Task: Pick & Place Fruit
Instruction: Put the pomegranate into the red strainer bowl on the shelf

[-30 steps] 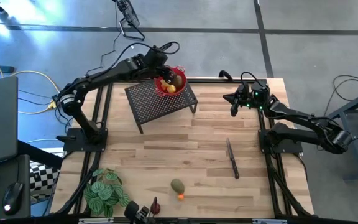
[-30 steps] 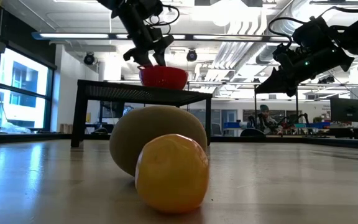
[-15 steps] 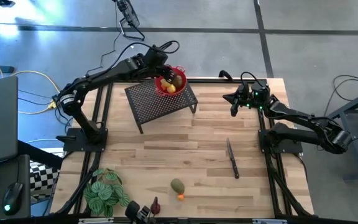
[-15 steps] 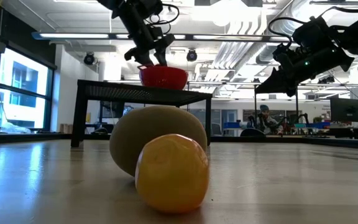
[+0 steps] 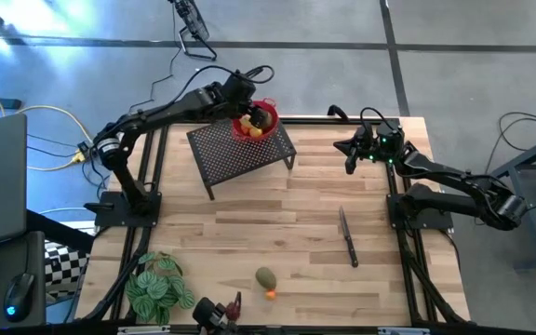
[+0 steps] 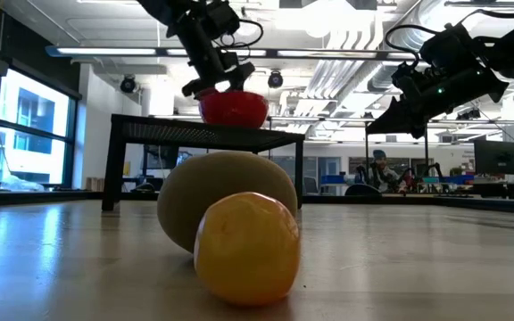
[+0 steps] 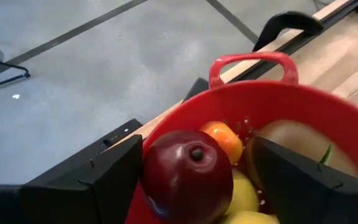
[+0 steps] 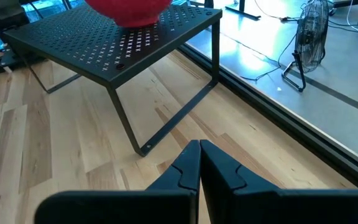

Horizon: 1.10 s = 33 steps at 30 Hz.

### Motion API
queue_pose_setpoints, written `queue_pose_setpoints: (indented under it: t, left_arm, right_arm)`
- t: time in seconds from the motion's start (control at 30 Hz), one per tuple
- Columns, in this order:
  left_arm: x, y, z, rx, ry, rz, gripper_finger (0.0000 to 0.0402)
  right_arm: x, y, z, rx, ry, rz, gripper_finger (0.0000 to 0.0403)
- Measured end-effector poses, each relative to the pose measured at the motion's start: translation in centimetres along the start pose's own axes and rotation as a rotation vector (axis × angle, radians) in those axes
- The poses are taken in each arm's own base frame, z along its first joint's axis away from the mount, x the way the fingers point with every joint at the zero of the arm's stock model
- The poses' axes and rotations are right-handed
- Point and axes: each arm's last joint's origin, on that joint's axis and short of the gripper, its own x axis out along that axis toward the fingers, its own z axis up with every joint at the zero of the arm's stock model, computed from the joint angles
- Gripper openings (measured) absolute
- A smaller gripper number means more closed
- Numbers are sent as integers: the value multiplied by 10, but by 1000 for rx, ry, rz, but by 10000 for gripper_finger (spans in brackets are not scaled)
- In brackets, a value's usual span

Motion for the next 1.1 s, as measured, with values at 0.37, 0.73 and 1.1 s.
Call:
queue_pose_setpoints:
  t: [0.37,0.73,1.1]
  left_arm:
    - [-35,5,14,-28,-108,-47,300]
    - [-73,5,21,-36,-188,-175,258]
    - [-88,-22,8,71,-115,-340,86]
  right_arm:
    - [0,0,0,0,0,0,3]
    - [0,0,0,0,0,1,2]
    - [0,0,0,0,-1,0,2]
